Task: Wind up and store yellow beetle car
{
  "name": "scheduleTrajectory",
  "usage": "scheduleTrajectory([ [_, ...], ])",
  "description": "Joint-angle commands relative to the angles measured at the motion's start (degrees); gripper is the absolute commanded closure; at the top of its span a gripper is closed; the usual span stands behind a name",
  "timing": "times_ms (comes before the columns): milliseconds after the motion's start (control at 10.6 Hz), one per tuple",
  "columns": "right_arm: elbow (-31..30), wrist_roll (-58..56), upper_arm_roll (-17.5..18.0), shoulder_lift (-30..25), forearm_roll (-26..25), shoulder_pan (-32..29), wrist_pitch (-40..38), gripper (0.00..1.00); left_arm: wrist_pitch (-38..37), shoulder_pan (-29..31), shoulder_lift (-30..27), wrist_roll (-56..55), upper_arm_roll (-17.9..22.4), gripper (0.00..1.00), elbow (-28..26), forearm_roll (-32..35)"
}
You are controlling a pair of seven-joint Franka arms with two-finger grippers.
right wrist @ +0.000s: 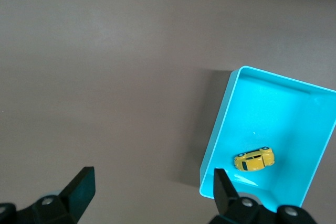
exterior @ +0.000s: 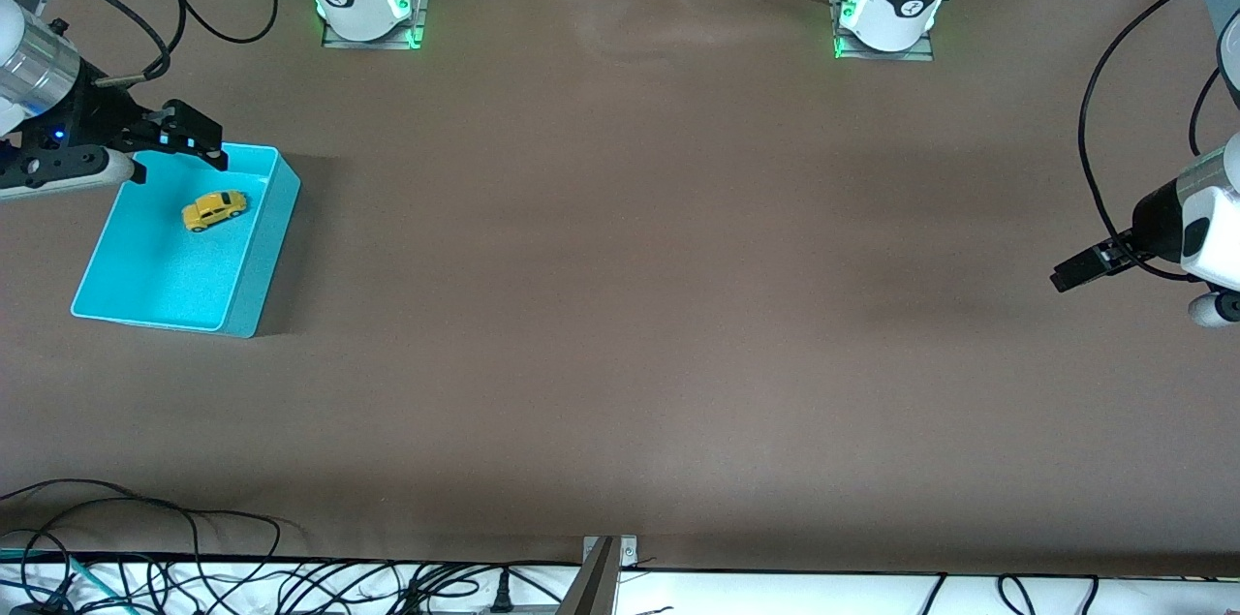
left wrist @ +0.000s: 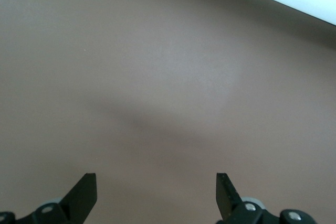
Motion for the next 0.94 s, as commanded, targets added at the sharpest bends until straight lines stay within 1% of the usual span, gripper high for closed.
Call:
scheduleTrajectory([
  [0, 1.9, 0.8, -1.2, 0.8, -1.3, 1.3, -1.7, 0.00, -0.7, 0.2, 0.4, 1.5, -0.1, 0.00, 1.3, -1.1],
  [472, 1.9, 1.1, -1.3, 0.9, -2.0, 1.6, -5.9, 0.00, -0.7, 0.2, 0.5, 1.5, 0.0, 0.00, 1.3, -1.1],
  [850, 1.8, 1.3, -1.6, 1.0, -2.3, 1.2, -6.3, 0.00, -0.7, 0.1, 0.5, 1.5, 0.0, 0.00, 1.3, -1.0],
])
